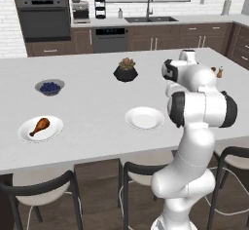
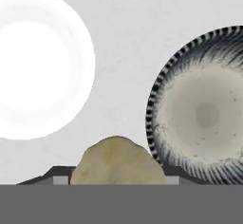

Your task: Pick the chicken drumstick and garlic from their plates and place them in the bowl. Then put the bowl in the fridge.

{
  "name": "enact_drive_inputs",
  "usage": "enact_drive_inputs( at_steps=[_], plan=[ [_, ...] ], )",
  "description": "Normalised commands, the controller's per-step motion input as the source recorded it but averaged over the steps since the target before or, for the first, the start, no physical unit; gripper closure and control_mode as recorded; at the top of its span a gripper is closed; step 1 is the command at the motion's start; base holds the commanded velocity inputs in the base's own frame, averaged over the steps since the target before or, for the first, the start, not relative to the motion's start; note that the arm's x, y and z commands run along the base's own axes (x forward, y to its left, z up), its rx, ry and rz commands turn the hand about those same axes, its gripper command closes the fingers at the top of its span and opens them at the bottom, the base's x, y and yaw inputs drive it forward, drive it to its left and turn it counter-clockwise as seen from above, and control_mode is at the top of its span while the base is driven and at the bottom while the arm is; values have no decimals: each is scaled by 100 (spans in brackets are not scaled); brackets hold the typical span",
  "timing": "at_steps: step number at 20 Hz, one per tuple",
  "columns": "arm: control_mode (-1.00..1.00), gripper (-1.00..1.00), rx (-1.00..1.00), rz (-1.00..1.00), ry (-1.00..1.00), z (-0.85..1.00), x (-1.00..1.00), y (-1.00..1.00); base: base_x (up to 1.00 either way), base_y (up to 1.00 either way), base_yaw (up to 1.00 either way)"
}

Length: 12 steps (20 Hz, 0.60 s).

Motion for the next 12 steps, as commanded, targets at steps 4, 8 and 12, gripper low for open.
enact_drive_inputs(
  at_steps=[4,8,12],
  plan=[
    [-100,100,0,0,0,-3,-3,-97,0,0,0],
    [-100,100,4,0,0,-21,4,-100,0,0,0],
    [-100,100,1,1,-1,-56,14,-57,0,0,0]
  ],
)
